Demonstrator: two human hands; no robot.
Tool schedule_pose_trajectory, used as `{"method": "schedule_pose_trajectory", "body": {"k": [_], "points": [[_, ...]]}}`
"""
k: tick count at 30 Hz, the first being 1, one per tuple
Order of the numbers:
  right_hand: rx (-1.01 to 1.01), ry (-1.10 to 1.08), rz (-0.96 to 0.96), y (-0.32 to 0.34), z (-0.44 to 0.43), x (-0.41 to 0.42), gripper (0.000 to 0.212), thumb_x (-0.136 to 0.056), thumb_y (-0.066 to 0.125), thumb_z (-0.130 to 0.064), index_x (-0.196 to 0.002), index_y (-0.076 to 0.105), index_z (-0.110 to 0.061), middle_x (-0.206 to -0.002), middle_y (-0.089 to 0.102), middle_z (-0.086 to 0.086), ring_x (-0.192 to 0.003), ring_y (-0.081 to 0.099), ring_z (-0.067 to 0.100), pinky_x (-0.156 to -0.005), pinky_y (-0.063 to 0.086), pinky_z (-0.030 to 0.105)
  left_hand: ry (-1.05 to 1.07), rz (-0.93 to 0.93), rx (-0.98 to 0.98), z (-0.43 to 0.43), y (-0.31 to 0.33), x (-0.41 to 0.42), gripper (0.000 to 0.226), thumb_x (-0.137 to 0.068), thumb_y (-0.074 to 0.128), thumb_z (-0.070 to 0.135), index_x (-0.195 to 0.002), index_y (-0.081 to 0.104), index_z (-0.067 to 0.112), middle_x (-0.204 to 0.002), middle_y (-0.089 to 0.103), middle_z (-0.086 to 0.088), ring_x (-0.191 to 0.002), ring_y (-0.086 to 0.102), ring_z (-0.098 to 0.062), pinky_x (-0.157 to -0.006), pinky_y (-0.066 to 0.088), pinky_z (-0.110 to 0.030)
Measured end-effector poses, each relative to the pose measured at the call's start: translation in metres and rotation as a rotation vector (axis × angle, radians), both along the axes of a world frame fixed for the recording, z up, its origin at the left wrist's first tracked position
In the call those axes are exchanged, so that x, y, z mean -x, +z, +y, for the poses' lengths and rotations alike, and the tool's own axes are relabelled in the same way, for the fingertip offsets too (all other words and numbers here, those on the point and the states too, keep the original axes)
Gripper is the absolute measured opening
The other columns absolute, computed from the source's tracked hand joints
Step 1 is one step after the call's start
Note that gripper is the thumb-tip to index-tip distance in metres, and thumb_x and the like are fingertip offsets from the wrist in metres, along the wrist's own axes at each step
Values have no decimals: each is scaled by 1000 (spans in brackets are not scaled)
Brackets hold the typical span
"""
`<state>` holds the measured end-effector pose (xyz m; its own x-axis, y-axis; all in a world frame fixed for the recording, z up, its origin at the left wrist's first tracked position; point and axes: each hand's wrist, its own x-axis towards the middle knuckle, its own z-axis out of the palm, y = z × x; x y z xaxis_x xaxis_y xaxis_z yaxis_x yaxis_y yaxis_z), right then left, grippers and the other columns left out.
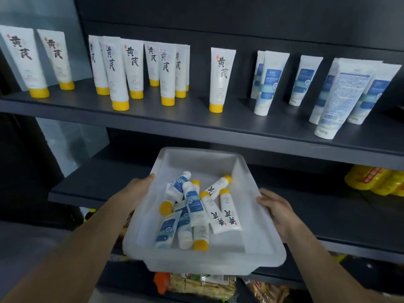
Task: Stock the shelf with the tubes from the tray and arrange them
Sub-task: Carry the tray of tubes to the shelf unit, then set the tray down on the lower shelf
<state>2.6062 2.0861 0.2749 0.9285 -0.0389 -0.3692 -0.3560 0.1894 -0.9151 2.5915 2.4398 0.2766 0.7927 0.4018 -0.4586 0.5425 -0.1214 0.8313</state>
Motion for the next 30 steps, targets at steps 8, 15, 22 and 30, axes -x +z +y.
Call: {"method": "schedule_pose_trajectory", "body": {"k": [8, 15, 22, 30], "points": [[258, -121, 70, -23, 27, -20, 26, -87, 65, -13, -109, 63, 1, -103, 69, 16, -87, 66, 32, -83, 54, 40, -143, -75, -66, 14, -17, -25, 45, -99, 34, 39, -134, 38, 12, -97, 51, -2, -83, 53, -18, -78, 42, -33], [490, -156, 179, -38, 39, -28, 58, -83, 61, -46, -101, 63, 9, -107, 66, 27, -83, 63, 30, -85, 52, 41, -214, -105, -198, 27, -21, -52, 48, -97, 36, 42, -128, 45, 6, -110, 54, -10, -97, 55, -27, -84, 44, -36], [591, -188, 212, -33, 46, -38, 55, -85, 58, -48, -113, 59, -1, -96, 60, 12, -87, 56, 30, -79, 43, 32, -242, -134, -351, 29, -27, -70, 52, -97, 37, 40, -125, 49, -1, -124, 54, -22, -112, 53, -38, -95, 44, -40], [879, -158, 194, -16, 55, -41, 49, -88, 55, -48, -84, 60, 1, -70, 55, 9, -74, 53, 30, -69, 40, 31, -316, -112, -706, 25, -19, -70, 52, -99, 29, 39, -120, 55, -2, -124, 57, -26, -114, 54, -40, -91, 43, -39]]}}
